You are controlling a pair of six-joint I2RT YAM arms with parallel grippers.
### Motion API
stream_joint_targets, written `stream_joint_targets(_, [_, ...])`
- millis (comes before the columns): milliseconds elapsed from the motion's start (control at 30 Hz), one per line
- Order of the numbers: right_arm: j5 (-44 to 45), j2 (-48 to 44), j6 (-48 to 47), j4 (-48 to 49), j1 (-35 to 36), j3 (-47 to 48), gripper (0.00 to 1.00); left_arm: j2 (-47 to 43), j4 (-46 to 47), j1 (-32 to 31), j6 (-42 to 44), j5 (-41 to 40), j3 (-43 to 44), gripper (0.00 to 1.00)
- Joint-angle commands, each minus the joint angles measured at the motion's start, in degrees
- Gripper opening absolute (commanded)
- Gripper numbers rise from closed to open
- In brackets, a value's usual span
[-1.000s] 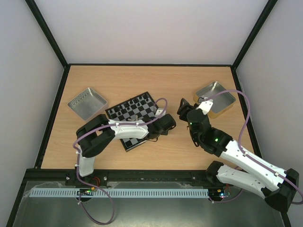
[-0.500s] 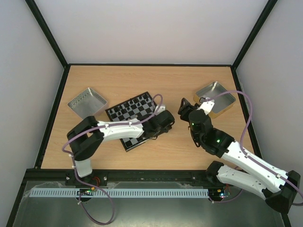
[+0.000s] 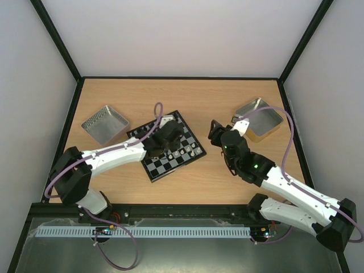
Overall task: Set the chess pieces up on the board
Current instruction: Pick up the chess piece from the chessboard.
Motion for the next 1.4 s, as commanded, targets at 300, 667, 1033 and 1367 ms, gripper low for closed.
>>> stream_joint_targets(300, [-4.1,4.77,1.37,3.03,0.01,-0.82,0.59,4.65,-3.75,9.0,4.35,7.84,-1.37,0.24])
stream_joint_targets(667, [-3.81,3.69,1.37,2.69,0.01,-1.5,0.57,9.68,-4.16,10.37,4.41,8.79,0.8,0.28])
stream_joint_targets(1033, [-3.72,3.46,1.22,2.86,0.01,-1.84,0.55,13.52,-5.91,10.72,3.65,8.21,2.92,0.28])
stream_joint_targets(1367, [-3.5,3.02,1.26,2.84,0.01,-2.2,0.54,16.03,-5.76,10.72,3.66,8.94,4.19,0.28])
